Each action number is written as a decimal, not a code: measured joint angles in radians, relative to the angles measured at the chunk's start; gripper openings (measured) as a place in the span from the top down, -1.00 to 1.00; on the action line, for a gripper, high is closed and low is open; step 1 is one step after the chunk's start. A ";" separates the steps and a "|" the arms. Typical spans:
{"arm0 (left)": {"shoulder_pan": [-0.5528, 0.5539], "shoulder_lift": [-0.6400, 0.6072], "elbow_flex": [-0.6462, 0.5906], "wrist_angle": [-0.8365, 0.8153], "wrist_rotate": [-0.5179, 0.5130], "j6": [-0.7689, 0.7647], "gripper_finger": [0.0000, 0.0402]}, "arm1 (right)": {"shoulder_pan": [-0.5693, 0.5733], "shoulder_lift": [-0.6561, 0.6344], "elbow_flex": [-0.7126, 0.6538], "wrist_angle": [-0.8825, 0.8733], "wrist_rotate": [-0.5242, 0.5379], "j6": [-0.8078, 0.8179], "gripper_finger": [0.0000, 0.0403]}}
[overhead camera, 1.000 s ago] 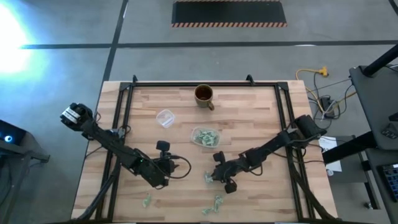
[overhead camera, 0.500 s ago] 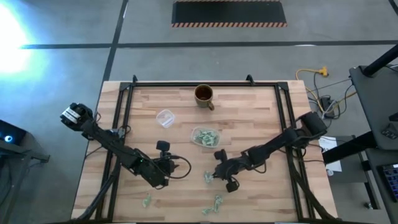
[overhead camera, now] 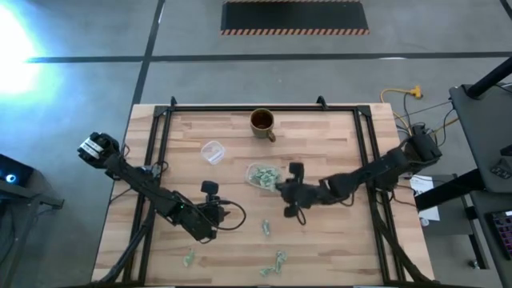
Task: Pick and place Stevia / Truvia into bins
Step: Put the green stevia packet into the transparent container
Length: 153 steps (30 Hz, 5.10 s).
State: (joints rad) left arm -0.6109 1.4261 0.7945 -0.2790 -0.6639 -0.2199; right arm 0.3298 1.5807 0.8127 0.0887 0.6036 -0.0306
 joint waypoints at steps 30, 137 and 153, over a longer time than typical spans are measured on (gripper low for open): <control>0.001 -0.002 0.006 0.003 0.000 -0.002 0.39 | -0.215 0.112 0.025 -0.008 -0.168 0.031 0.52; 0.002 -0.002 0.001 0.033 0.001 -0.002 0.39 | -0.024 0.141 0.102 0.083 -0.092 -0.101 0.96; 0.001 -0.002 0.001 0.033 0.001 -0.002 0.39 | -0.169 0.147 0.100 0.020 0.040 0.003 0.96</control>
State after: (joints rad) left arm -0.6098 1.4246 0.7956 -0.2458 -0.6628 -0.2222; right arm 0.1605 1.7276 0.9128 0.1084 0.6435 -0.0278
